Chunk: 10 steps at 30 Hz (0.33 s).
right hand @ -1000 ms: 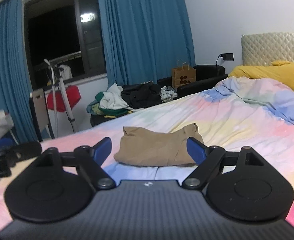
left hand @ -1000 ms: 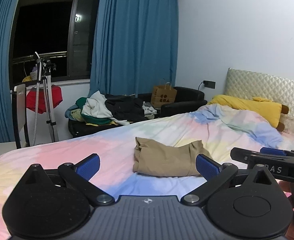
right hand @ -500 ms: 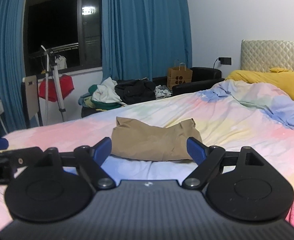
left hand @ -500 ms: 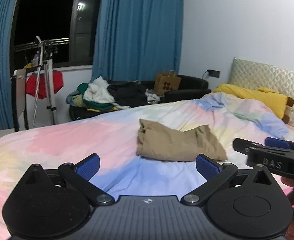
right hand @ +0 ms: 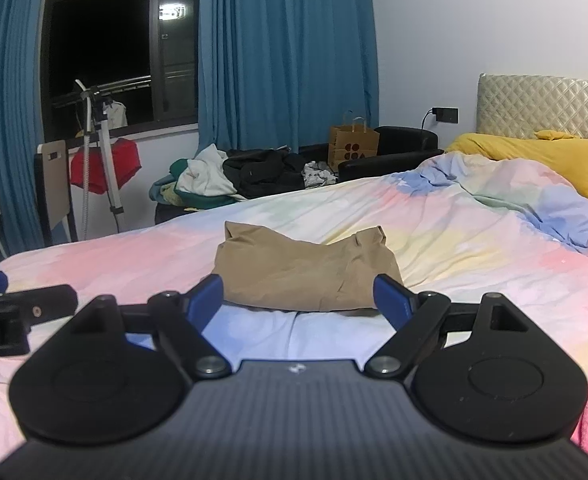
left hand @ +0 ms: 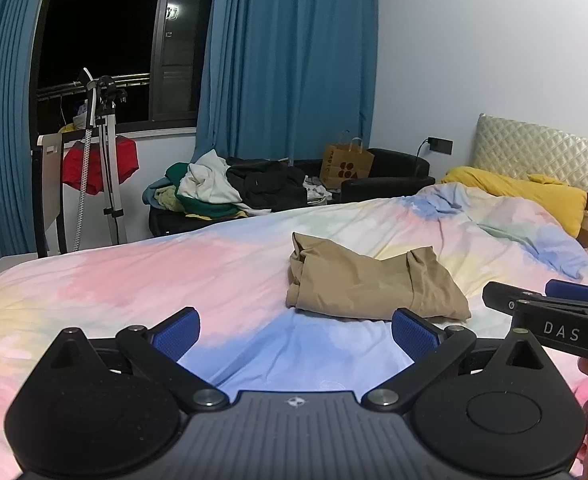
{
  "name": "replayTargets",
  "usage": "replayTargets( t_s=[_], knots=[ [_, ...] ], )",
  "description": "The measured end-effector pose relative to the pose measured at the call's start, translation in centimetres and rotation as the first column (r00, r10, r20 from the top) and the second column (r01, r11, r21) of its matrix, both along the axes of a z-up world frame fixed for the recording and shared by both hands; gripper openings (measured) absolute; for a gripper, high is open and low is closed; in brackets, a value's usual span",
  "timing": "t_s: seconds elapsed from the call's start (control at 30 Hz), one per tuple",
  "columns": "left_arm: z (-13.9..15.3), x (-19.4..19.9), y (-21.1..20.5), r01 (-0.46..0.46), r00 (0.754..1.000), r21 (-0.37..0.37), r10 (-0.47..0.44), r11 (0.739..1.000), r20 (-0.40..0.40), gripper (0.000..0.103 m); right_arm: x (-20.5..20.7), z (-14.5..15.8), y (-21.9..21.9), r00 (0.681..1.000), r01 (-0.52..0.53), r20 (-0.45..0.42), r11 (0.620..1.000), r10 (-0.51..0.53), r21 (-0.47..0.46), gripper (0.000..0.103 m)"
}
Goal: Fold clothes
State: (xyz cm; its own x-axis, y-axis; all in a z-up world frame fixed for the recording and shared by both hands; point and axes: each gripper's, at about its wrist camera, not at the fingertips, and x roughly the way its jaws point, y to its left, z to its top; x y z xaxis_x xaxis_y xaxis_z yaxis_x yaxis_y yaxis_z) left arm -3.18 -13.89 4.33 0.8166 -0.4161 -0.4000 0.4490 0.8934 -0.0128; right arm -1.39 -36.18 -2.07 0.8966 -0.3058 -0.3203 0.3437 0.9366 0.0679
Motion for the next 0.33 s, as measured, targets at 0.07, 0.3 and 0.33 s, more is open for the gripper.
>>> replayTargets(
  t_s=[0.07, 0.3, 0.33],
  knots=[
    [0.0, -0.04, -0.12, 0.0, 1.0, 0.0, 0.0, 1.0, 0.002, 0.103, 0.12, -0.06, 0.01, 1.0, 0.008, -0.01, 1.0, -0.008, -0.002, 0.084],
    [-0.11, -0.12, -0.02, 0.001, 1.0, -0.008, -0.001, 1.0, -0.001, 0.103, 0.25, -0.24, 0.04, 0.999, 0.017, -0.031, 1.0, -0.018, -0.012, 0.084],
    [-0.12, -0.14, 0.01, 0.0, 1.0, -0.009, 0.0, 1.0, -0.001, 0.103, 0.33, -0.23, 0.07, 0.999, 0.018, -0.034, 1.0, -0.019, -0.015, 0.084]
  ],
)
